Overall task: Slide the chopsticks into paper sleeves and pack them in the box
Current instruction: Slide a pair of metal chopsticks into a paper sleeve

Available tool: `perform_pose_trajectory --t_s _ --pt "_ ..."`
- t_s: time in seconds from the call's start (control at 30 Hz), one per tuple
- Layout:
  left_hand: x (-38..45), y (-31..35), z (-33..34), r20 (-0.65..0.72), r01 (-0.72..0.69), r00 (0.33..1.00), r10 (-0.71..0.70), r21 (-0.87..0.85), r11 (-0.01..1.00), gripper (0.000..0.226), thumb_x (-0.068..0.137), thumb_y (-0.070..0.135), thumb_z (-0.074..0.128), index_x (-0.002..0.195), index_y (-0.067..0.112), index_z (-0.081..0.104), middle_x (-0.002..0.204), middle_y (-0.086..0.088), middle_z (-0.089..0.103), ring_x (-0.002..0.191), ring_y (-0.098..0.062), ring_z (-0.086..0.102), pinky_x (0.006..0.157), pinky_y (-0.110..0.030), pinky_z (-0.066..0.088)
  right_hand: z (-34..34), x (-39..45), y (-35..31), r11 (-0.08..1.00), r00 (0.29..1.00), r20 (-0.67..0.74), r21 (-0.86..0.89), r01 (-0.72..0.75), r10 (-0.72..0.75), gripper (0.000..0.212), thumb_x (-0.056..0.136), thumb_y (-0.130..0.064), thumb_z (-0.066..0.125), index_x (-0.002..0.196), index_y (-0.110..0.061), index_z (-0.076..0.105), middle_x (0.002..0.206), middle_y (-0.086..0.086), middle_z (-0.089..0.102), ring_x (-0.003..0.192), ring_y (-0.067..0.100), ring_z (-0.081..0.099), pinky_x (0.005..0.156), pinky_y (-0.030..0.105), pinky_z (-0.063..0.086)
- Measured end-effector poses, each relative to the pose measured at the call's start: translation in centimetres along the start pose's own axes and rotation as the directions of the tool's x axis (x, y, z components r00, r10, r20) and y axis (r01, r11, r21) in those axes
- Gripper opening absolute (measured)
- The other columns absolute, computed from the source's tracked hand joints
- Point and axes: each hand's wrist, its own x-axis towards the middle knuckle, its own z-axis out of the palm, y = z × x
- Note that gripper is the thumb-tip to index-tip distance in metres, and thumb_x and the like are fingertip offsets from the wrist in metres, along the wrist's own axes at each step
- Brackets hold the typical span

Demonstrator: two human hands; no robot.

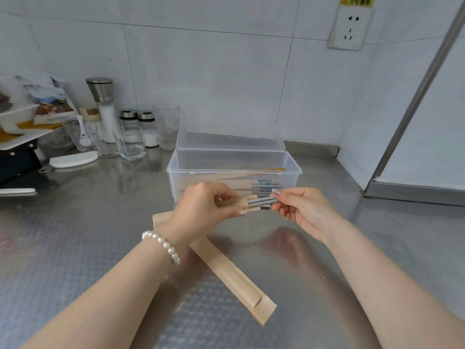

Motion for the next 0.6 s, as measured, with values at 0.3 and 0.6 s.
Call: perform_pose_trajectory --t_s 0.3,0.6 --pt "1.6 -0.9 -4.4 -0.1 0.263 0.879 -0.466 -0.713 0.65 0.065 0.09 0.059 0.03 0.075 0.011 0.07 0.074 -0.006 0.072 0.066 -0.017 0.062 0.074 -0.03 0.043 -2.4 -0.1 -1.4 0.976 0.995 -0.097 0.219 0.005 0.016 0.021 0.088 -0.009 0.056 0.07 -0.005 0.065 0.05 0.006 0.06 0.043 0.011 0.048 0.039 0.017 0.039" --pt "1.3 -0.5 -4.0 0.143 0.221 0.911 -0.386 -0.961 0.164 0.073 0.088 0.063 0.027 0.079 0.006 0.07 0.07 -0.007 0.068 0.061 -0.019 0.06 0.07 -0.029 0.045 0.0 0.1 -1.0 0.977 0.949 -0.276 0.108 0.186 -0.15 0.019 0.093 -0.015 0.053 0.082 -0.006 0.066 0.048 0.002 0.063 0.041 0.008 0.048 0.044 0.015 0.04"
